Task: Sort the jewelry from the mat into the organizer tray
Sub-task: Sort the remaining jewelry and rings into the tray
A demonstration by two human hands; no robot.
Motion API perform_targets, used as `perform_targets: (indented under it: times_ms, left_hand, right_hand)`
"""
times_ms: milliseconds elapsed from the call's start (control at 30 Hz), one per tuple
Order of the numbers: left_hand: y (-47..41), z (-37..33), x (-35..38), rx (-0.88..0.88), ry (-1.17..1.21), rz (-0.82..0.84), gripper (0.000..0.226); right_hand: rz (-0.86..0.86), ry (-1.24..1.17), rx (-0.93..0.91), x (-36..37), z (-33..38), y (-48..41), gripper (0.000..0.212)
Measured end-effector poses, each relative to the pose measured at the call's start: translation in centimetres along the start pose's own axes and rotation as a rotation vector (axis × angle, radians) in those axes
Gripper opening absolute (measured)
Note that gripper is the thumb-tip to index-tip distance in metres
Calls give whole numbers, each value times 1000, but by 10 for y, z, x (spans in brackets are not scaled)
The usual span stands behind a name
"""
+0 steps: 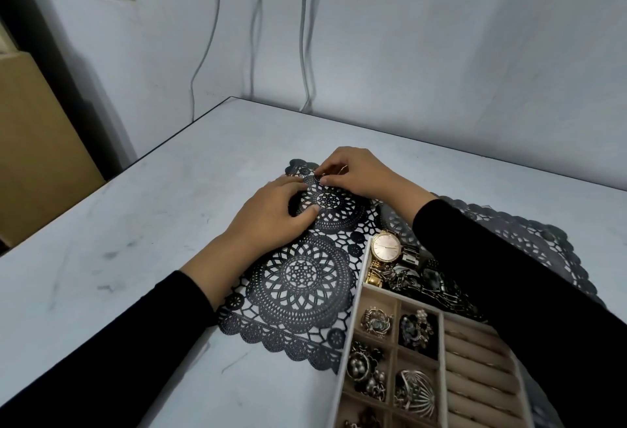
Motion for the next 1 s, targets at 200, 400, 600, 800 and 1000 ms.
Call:
perform_targets:
  times_ms: [200,400,600,800,1000]
  left_hand:
    - [3,-4,6,60,-115,82,68]
    - [3,-5,9,91,-126,130,67]
    - [2,-11,10,120,-180,159,64]
    - [4,-12,12,106,-106,144,58]
    - [8,-21,12,107,-105,128,53]
  right_hand:
    - [117,26,94,-1,-4,-3,19]
    - [170,-51,133,-5,-12,1,16]
    - [128,-199,160,-13,-23,22,16]
    - [88,-238,215,-28,-28,46,13]
    - [-6,-448,328,-45,-41,85,14]
Point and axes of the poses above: each hand's wrist, its own y-axis away from the middle knuckle, its own x-axis out of the palm, z = x × y, the point moved 6 cm from there along -y, towards the middle knuckle, and after that the axes turned 15 degrees about x, right-handed, at the moved point
